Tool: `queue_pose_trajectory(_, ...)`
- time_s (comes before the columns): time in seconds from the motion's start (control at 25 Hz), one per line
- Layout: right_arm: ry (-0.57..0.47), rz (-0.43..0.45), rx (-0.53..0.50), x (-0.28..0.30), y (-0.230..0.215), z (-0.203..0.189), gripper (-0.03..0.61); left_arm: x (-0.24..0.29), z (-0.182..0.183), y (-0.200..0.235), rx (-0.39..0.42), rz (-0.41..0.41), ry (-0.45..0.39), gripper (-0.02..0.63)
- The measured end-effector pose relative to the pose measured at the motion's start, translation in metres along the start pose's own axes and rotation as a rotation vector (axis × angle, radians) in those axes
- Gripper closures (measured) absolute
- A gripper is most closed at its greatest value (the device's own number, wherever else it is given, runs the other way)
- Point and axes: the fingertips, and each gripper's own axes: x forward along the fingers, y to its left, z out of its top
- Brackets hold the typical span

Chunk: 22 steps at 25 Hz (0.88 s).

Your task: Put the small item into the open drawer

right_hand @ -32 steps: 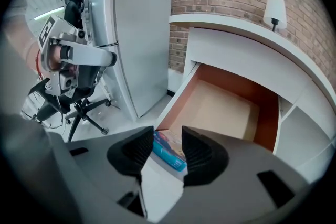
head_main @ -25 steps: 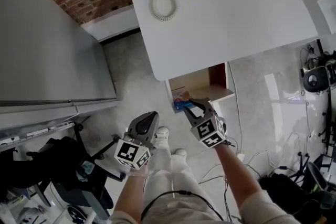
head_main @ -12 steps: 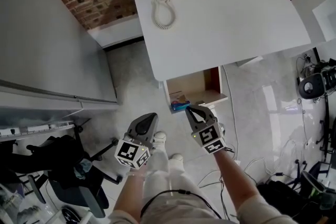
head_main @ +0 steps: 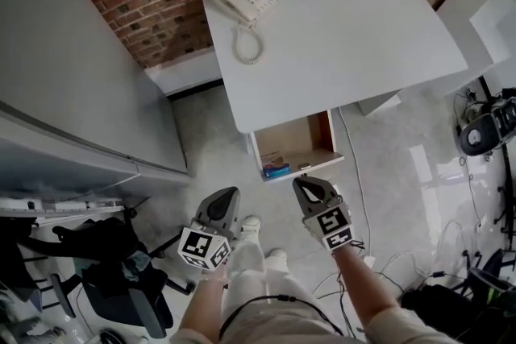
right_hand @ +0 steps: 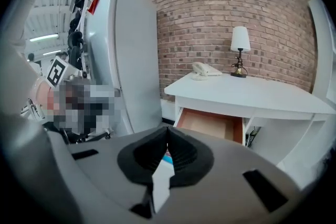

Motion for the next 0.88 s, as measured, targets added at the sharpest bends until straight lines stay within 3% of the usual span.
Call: queue_pose_trajectory(0.88,-0.157,-0.077,0.12,-0.09,-0.006,0.041,0.574,-0.045,0.059,-0.037,0.101,0.01,-0.069,0.607)
